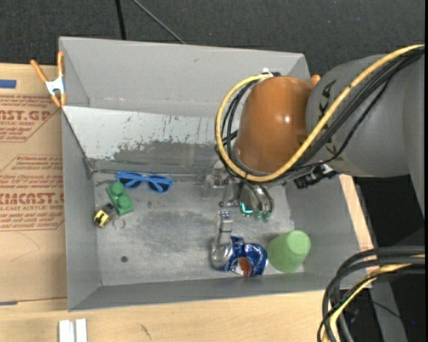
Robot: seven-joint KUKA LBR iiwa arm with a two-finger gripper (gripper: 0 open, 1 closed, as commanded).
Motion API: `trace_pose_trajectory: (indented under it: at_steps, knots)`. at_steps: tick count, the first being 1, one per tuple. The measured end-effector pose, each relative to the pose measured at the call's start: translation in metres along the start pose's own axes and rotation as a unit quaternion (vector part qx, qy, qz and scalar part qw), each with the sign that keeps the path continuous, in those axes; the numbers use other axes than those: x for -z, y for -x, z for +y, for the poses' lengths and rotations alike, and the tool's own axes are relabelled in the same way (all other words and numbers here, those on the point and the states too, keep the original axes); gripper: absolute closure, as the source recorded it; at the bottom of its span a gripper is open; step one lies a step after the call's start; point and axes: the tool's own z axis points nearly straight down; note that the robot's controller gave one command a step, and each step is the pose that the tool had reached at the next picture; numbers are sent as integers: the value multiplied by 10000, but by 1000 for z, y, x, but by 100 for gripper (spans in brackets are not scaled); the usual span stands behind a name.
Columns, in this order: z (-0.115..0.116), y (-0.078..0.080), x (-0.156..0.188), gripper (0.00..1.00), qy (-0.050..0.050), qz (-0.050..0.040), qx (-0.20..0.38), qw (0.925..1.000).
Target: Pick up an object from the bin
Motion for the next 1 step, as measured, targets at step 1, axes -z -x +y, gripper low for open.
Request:
trace_pose_trajectory:
  at_steps: [1]
  knots:
    - [-15,-14,-61,0,-6,-14,1075,9942]
